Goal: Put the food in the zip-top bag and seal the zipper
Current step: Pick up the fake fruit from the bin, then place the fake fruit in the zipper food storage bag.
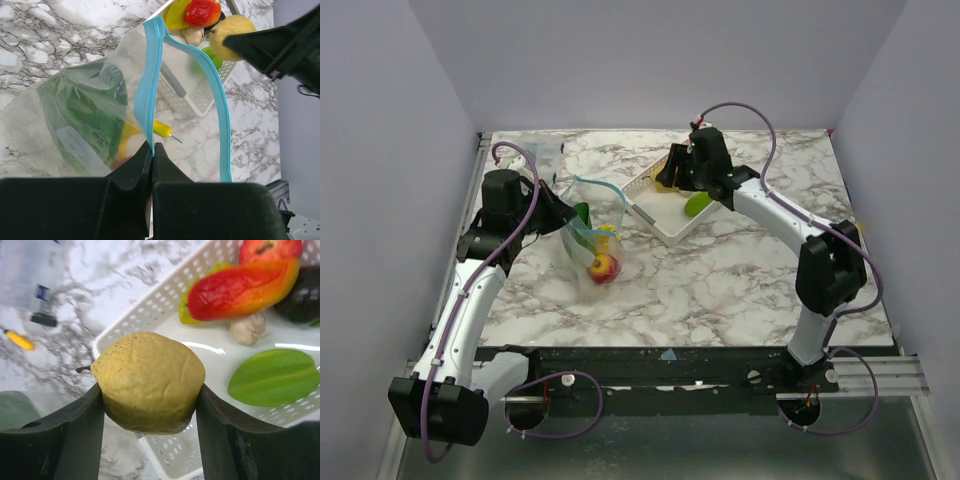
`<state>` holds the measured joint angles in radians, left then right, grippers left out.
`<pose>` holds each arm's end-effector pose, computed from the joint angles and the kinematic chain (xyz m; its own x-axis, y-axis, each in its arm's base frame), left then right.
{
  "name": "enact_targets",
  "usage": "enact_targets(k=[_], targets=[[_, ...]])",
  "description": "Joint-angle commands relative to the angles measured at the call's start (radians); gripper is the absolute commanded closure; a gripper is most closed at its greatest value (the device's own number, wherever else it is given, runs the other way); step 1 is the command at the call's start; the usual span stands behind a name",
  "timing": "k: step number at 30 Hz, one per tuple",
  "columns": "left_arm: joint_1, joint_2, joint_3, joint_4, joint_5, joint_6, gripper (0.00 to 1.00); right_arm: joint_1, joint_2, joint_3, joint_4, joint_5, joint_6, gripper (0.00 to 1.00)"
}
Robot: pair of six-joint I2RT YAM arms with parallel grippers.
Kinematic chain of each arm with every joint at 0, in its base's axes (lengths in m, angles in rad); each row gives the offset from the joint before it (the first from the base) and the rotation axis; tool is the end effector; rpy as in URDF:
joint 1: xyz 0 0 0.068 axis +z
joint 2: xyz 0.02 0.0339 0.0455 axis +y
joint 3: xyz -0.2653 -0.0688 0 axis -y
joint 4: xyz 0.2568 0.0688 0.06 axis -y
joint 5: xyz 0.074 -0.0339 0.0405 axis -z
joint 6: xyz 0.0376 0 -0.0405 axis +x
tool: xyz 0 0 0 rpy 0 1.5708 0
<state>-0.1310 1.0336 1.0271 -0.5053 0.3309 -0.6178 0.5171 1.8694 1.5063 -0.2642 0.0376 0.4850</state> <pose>0.2333 -0.0431 0.3461 -0.6300 -0.4695 -0.6185 0.0484 0.7712 -0.6347 0.3916 0.2211 0.2665 -0.6694 0.1553 -0.7265 -0.1758 0.9171 0.3579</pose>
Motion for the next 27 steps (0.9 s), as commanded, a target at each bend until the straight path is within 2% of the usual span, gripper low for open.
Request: enact_targets(k=[1, 11, 16, 21, 27], targets=[[0.009, -0.001, -0.009, 0.036, 0.019, -0.007, 1.00, 0.055, -0.131, 0.012, -0.025, 0.039, -0.037, 0.80], [0.016, 0.003, -0.009, 0.037, 0.028, -0.010, 1.00, 0.238, -0.220, 0.108, -0.024, -0.030, -0.074, 0.69], [0.017, 0.004, -0.009, 0.038, 0.030, -0.011, 1.00, 0.277, -0.186, 0.158, -0.068, -0.089, -0.078, 0.59], [0.017, 0.000, -0.010, 0.039, 0.030, -0.011, 1.00, 0.328, -0.137, 0.236, -0.142, -0.045, -0.116, 0.50], [0.017, -0.002, -0.009, 0.039, 0.031, -0.011, 1.00, 0.372, -0.029, 0.417, -0.330, 0.021, -0.121, 0.35]])
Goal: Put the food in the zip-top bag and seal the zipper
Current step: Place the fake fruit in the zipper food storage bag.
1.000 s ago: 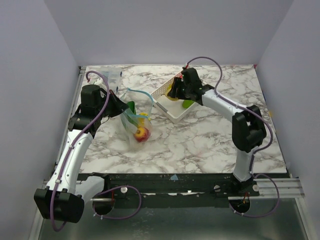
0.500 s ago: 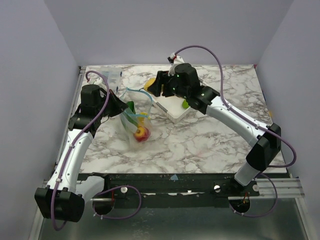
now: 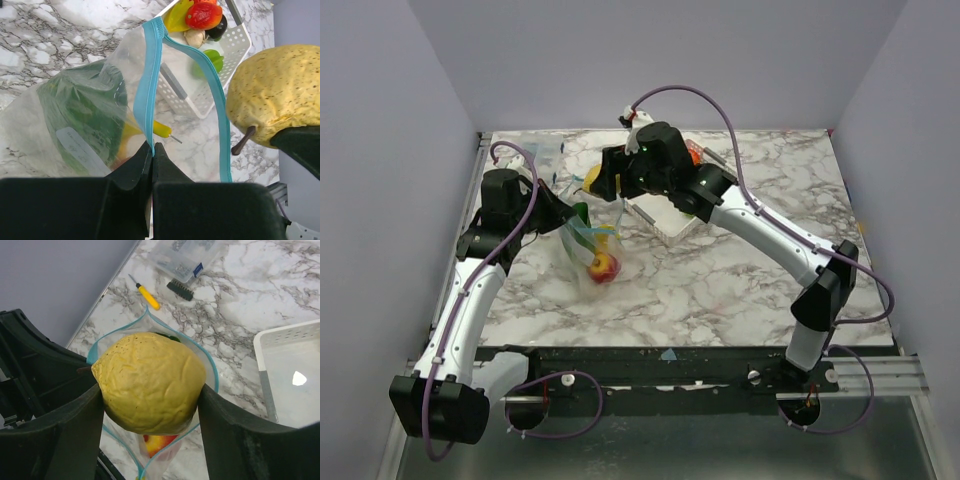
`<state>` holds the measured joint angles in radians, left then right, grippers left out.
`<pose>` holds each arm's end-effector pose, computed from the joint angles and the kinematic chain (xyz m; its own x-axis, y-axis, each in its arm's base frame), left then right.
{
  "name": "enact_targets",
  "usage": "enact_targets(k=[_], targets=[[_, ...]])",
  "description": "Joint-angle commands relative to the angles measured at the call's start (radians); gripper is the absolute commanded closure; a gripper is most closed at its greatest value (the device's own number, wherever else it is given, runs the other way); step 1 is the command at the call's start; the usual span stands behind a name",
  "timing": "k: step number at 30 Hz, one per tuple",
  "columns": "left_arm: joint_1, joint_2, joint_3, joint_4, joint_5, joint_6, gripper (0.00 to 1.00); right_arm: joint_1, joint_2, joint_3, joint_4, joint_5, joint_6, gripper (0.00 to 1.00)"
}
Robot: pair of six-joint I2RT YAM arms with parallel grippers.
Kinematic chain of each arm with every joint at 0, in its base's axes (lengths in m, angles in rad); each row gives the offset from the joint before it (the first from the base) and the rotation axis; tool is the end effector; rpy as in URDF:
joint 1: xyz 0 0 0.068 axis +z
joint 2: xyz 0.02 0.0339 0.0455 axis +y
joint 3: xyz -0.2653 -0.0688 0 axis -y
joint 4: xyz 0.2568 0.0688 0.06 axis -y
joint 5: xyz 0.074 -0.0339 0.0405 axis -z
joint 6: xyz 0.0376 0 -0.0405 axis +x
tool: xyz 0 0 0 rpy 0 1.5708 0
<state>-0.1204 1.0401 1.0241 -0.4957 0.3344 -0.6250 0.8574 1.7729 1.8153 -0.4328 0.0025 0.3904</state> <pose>0.2357 -0.0409 0.3446 -0.6268 -0.4809 -0.6131 0.0380 0.7670 -0.6405 0.2818 0.3254 0.4018 -0.5175 -0.0164 -0.8555 -0.6031 0.7163 0.3510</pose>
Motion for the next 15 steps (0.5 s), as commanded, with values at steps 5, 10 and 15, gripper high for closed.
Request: enact_targets(k=[5, 10, 15], targets=[[0.008, -0.011, -0.007, 0.028, 0.025, -0.002, 1.00, 0.076, 0.149, 0.205, -0.269, 0.090, -0.051, 0.26], [0.007, -0.011, -0.006, 0.027, 0.023, -0.002, 1.00, 0.081, 0.124, 0.159, -0.248, 0.053, -0.037, 0.17], [0.009, -0.013, -0.006, 0.027, 0.023, -0.001, 1.00, 0.081, 0.068, 0.097, -0.181, -0.045, -0.038, 0.00]])
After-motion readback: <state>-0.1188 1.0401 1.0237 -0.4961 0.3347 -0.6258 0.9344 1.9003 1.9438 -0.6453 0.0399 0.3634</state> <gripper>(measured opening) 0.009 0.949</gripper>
